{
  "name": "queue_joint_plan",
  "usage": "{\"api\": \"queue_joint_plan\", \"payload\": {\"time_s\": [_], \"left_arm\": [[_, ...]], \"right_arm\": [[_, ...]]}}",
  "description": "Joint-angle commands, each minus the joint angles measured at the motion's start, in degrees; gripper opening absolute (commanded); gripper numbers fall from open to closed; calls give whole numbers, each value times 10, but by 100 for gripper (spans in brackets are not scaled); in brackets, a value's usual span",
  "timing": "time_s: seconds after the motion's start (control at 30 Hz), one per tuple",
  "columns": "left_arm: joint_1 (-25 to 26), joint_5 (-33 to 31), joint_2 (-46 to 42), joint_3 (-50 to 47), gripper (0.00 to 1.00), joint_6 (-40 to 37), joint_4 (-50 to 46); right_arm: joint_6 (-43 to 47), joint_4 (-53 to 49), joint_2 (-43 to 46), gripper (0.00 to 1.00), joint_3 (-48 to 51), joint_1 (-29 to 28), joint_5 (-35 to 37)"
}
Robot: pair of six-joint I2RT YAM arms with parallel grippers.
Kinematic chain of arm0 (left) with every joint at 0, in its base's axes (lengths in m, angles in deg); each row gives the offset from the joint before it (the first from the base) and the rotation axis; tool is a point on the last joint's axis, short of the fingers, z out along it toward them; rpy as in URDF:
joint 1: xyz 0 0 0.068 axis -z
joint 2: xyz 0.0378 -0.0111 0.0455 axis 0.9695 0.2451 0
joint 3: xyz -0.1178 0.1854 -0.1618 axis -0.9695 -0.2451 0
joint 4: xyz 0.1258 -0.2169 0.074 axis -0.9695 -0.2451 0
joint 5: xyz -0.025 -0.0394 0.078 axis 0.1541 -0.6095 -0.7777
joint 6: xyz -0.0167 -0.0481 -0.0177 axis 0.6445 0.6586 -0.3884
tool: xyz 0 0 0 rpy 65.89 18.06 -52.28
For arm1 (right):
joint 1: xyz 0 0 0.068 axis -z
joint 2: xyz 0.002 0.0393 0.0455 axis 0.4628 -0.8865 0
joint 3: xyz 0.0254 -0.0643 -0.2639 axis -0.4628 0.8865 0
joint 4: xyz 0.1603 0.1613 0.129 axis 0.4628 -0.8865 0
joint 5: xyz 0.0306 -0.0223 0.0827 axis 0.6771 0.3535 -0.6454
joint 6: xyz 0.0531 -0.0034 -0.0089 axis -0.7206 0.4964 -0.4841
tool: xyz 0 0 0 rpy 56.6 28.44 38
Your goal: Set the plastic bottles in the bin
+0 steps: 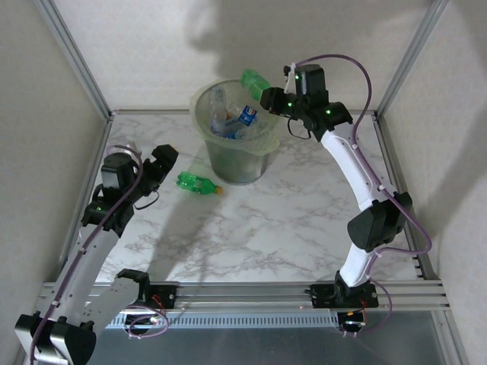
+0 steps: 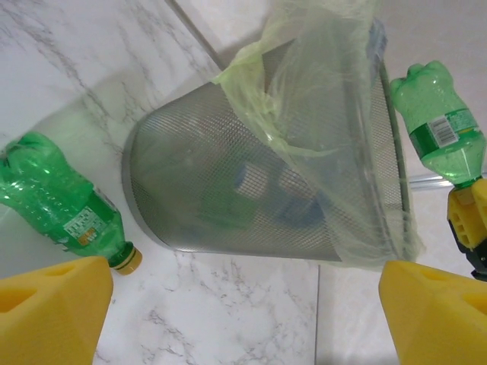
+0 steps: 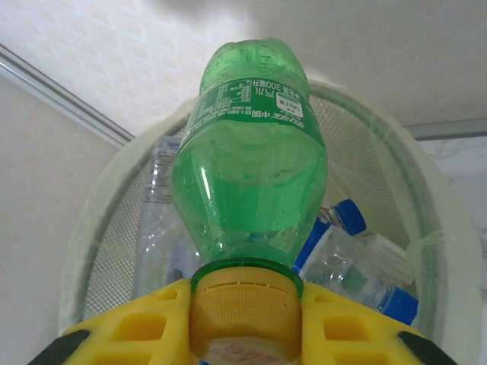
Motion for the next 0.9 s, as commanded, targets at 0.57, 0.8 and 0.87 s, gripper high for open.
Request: {"api": "queue_joint_plan", "payload": {"time_s": [0.57,0.8,0.87], "left_arm": [[-15,-24,11,-30,90,5,18],[-15,-39,41,-59,88,34,50],[-15,-50,51,-59,88,35,49]], "right_arm": [[16,-22,64,65,5,-11,30],[18,-43,22,34,-48,-17,51],[19,-38,4,32,-58,-17,54]]}}
